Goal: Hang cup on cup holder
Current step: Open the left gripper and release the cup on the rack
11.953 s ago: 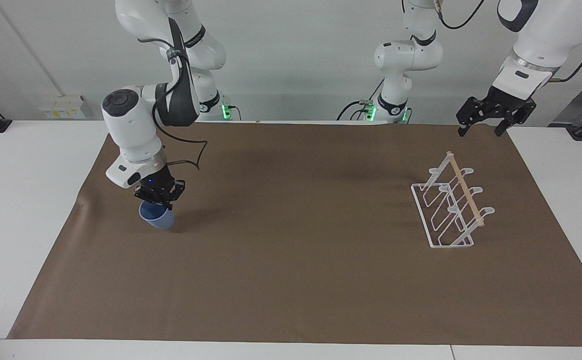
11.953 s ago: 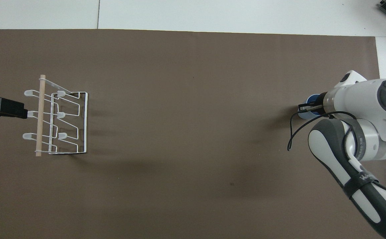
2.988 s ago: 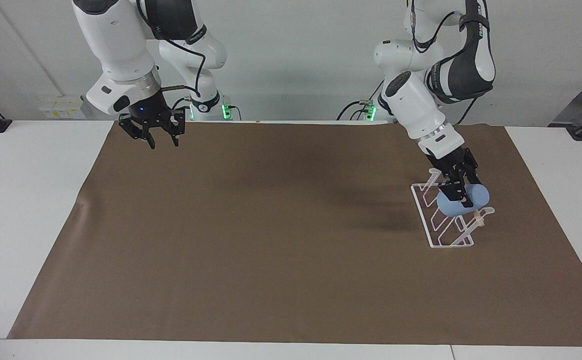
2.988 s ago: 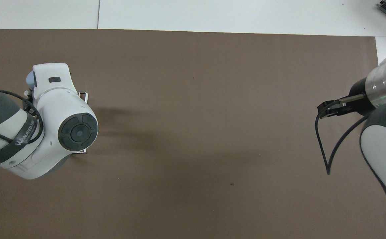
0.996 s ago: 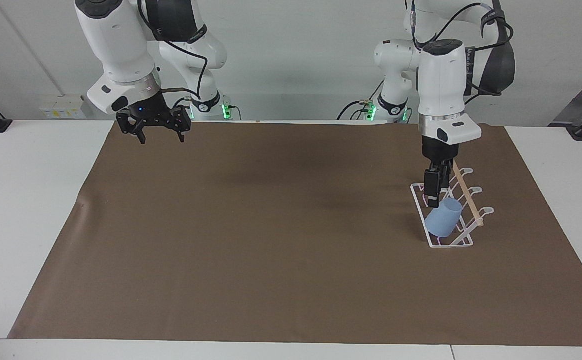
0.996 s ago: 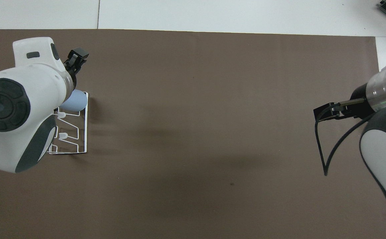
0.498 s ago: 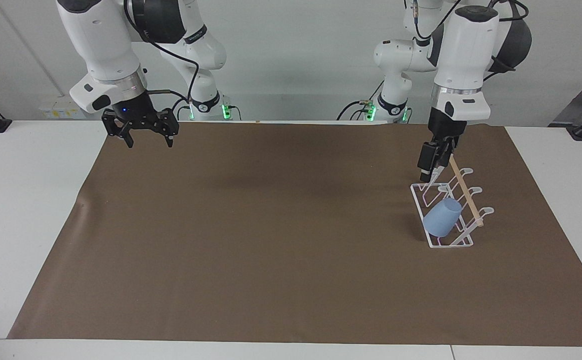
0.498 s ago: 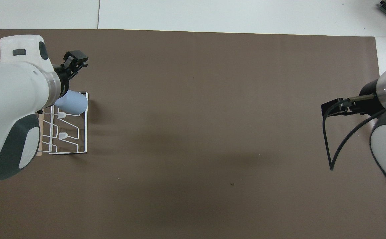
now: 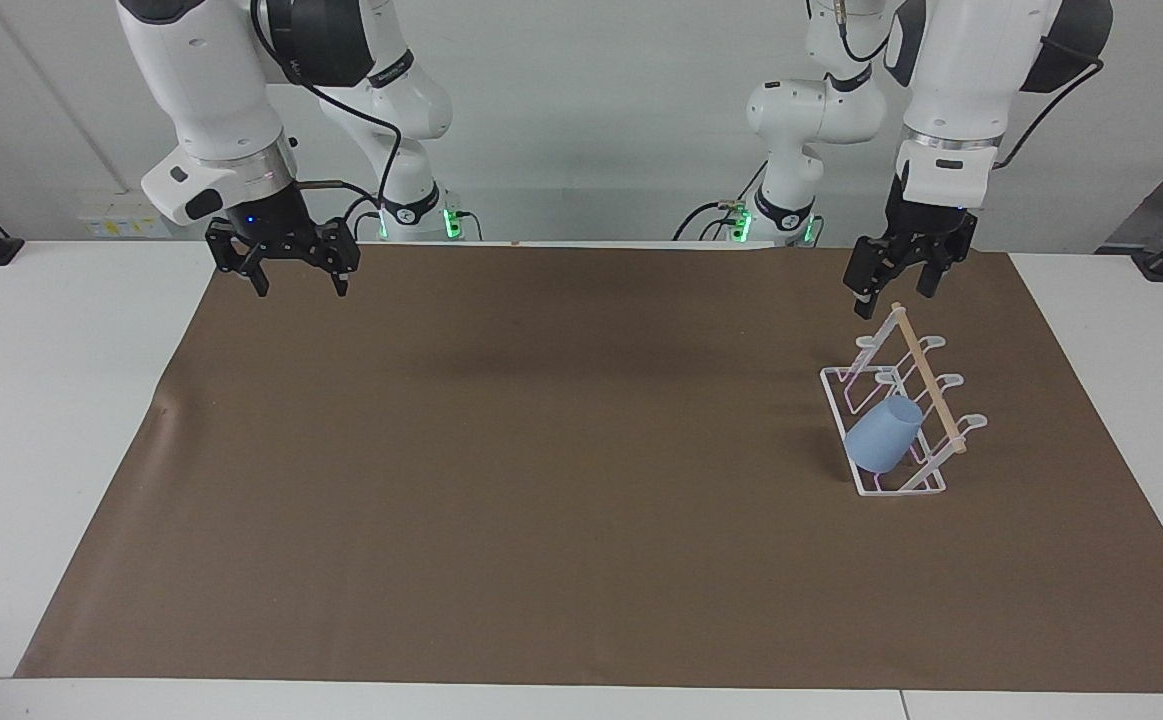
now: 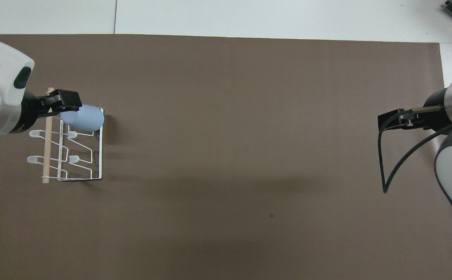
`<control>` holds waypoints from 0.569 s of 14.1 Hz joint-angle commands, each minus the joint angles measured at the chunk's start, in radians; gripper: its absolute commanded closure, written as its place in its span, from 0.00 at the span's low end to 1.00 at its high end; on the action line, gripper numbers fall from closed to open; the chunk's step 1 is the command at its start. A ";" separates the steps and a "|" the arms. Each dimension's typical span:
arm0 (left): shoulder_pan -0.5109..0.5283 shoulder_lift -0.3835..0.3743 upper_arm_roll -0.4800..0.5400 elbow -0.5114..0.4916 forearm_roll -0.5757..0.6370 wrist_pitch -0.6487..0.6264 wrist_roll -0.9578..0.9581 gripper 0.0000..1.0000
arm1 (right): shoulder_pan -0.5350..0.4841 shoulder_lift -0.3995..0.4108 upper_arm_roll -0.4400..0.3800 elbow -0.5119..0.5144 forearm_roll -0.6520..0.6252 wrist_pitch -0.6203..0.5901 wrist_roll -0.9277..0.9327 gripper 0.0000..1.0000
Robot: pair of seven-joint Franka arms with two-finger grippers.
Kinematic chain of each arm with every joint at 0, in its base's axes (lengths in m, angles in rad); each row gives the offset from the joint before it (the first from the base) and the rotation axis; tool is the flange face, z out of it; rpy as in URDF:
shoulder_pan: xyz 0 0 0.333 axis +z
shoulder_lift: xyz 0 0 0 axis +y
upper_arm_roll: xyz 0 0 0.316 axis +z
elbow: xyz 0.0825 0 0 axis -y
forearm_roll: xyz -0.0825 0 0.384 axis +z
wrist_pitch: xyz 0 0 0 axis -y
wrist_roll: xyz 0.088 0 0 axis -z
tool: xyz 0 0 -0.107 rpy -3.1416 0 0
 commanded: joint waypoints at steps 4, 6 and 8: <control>0.060 0.022 0.001 0.094 -0.019 -0.205 0.376 0.00 | -0.006 -0.012 0.009 -0.020 -0.002 0.017 0.034 0.00; 0.076 0.023 0.001 0.110 -0.027 -0.260 0.459 0.00 | -0.006 -0.012 0.009 -0.021 0.000 0.017 0.036 0.00; 0.106 -0.006 0.012 0.053 -0.141 -0.243 0.456 0.00 | -0.006 -0.012 0.009 -0.021 0.000 0.019 0.039 0.00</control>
